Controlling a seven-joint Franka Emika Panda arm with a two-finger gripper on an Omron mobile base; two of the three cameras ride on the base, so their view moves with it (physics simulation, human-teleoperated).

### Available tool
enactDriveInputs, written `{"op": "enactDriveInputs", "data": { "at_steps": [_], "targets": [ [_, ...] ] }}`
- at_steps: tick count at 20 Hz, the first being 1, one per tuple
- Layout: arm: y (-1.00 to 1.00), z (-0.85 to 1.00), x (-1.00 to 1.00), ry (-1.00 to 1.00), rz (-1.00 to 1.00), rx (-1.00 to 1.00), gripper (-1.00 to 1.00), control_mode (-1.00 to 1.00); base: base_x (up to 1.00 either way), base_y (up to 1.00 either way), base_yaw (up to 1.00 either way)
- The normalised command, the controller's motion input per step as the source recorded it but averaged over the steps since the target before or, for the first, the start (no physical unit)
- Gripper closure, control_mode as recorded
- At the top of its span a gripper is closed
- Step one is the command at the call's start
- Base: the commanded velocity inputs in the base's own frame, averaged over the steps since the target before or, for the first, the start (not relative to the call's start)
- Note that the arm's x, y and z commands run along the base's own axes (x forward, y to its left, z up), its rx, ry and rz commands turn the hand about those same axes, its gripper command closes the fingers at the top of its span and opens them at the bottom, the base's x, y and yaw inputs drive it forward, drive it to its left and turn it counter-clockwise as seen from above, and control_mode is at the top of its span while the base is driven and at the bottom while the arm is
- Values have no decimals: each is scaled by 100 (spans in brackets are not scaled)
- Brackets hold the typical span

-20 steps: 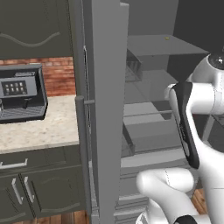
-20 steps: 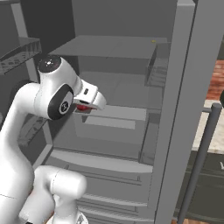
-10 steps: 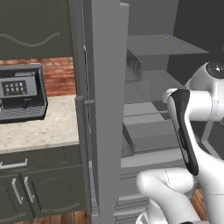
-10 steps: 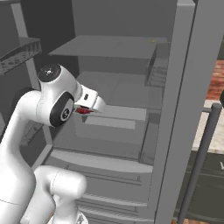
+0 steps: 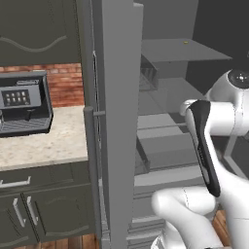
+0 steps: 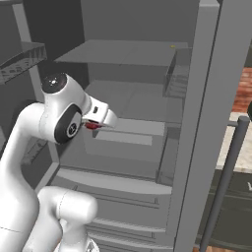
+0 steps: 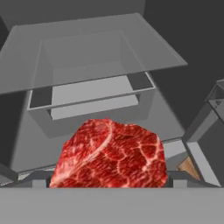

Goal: Take the steak from the fridge and place it on the digital scale on the counter by the fridge. Wait a few seconds for a reading, then move it to the plate on the dining counter.

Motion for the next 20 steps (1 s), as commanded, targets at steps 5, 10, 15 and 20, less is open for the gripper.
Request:
{"op": "enactDriveInputs", "data": {
  "at_steps": [5, 10, 15, 20],
  "targets": [
    [0, -3, -8, 0, 0, 0, 100, 100, -71, 0, -1],
    [0, 0, 0, 0, 0, 0, 100, 100, -100, 0, -12],
    [0, 0, 0, 0, 0, 0, 100, 100, -95, -39, -18],
    [0, 0, 0, 0, 0, 0, 100, 100, -35, -99, -16]
  ]
}}
